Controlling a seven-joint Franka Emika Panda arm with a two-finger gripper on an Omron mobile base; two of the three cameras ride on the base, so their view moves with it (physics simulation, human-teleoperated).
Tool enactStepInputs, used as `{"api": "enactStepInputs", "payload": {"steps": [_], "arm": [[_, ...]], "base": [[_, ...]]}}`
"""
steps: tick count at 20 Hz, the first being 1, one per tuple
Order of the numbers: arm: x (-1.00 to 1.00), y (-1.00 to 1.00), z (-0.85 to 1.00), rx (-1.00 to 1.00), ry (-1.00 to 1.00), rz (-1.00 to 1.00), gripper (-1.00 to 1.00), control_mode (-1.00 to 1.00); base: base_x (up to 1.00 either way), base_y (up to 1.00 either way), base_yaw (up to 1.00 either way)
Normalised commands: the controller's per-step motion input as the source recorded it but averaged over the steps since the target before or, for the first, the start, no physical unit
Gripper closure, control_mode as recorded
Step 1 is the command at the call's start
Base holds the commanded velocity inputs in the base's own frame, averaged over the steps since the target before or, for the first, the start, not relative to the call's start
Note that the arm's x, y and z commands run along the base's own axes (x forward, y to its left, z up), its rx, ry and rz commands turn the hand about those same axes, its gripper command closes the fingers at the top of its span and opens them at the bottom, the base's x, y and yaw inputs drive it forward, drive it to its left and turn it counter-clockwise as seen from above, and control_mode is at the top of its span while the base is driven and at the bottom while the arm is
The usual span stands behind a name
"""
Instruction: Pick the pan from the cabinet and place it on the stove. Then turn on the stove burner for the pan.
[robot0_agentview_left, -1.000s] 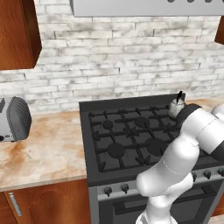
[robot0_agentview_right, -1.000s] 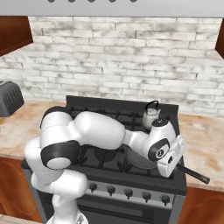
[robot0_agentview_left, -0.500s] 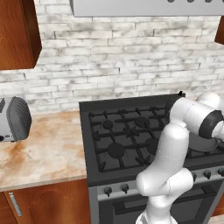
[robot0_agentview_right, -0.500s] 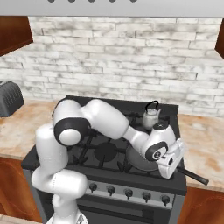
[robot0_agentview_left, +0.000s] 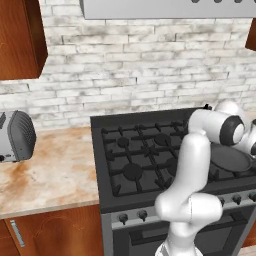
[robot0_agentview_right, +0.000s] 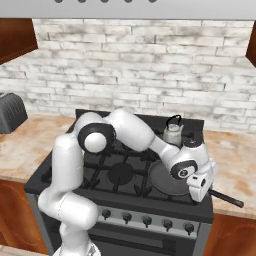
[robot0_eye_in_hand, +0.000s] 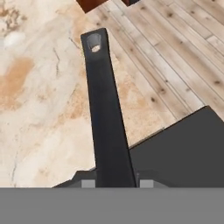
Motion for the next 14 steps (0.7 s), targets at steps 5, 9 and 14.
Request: {"api": "enactStepInputs", "payload": {"steps": [5,9,14], "arm": [[0.01,-0.02,-0.09,0.00,0.02,0.00,-1.00,-1.00],[0.00,0.12,0.00,0.01,0.00,0.00,-1.00,-1.00],[-0.03,0.03,0.04,0.00,0.00,0.00,-1.00,-1.00]], "base": [[0.00,0.00,0.00],[0.00,0.00,0.00],[0.00,0.00,0.00]]}}
